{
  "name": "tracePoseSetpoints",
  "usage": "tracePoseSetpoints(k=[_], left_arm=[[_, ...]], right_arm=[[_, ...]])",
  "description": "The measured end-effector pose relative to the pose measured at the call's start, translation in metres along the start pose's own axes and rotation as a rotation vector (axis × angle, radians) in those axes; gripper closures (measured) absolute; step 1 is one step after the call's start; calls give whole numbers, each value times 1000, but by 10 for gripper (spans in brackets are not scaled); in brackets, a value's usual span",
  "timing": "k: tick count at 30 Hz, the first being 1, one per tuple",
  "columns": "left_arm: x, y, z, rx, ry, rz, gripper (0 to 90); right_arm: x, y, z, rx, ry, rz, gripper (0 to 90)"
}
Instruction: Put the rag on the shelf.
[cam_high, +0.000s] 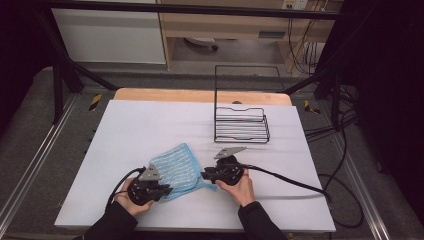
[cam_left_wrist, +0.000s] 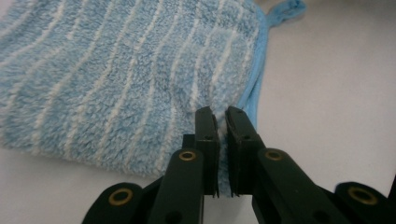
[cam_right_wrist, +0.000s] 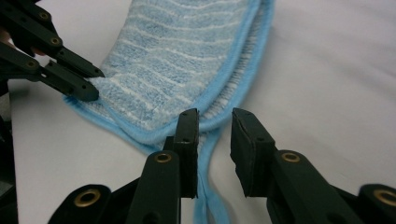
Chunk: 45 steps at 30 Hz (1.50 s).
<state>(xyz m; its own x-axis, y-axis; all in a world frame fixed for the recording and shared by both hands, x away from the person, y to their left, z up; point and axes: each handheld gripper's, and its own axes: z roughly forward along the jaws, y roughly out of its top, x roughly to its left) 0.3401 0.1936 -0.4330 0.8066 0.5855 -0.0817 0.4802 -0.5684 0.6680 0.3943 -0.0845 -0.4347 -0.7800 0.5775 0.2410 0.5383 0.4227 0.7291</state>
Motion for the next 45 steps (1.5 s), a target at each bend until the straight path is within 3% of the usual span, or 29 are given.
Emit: tracePoseSetpoints(k=[4, 8, 12, 15, 17, 19, 26, 31, 33, 34, 35, 38, 42, 43, 44, 45], left_arm=[[4, -5, -4, -1, -1, -10, 839], [5, -8, -5, -3, 0, -10, 839], [5, -8, -5, -9, -1, -21, 838], [5, -9, -5, -11, -4, -32, 837], [5, -10, -5, -18, -3, -40, 836], [5, -10, -6, -18, -4, -40, 836], [1, -10, -7, -20, -36, -18, 836], [-3, -14, -12, -5, -22, 14, 836], [-2, -16, -12, -2, -26, 18, 835], [-2, -16, -12, -1, -27, 21, 835], [-2, -16, -12, 1, -29, 26, 835], [-1, -17, -12, 3, -35, 29, 834], [-1, -16, -14, -5, -38, 29, 813], [-1, -16, -15, -20, -42, 20, 788], [0, -15, -18, -33, -44, 7, 705], [1, -14, -21, -56, -35, -8, 705]], right_arm=[[3, -3, 17, 37, 7, 10, 710], [5, -6, 19, 48, 10, 8, 719], [11, -13, 20, 45, -21, -1, 731], [13, -15, 21, 38, -27, 13, 859], [15, -16, 21, 33, -21, 24, 886], [15, -16, 20, 39, -14, 47, 897], [23, -14, 2, 39, -23, 42, 899], [36, -28, 1, 59, -7, 51, 891], [34, -25, 1, 36, -4, 44, 799], [34, -25, 1, 36, -4, 44, 799], [29, -17, -2, -11, -27, 52, 677], [18, -4, 0, -58, -34, 80, 535], [8, -1, 13, -81, -46, 98, 432], [7, -1, 17, -75, -41, 107, 412], [6, -2, 25, -72, -38, 106, 381], [6, -2, 25, -72, -38, 106, 381]])
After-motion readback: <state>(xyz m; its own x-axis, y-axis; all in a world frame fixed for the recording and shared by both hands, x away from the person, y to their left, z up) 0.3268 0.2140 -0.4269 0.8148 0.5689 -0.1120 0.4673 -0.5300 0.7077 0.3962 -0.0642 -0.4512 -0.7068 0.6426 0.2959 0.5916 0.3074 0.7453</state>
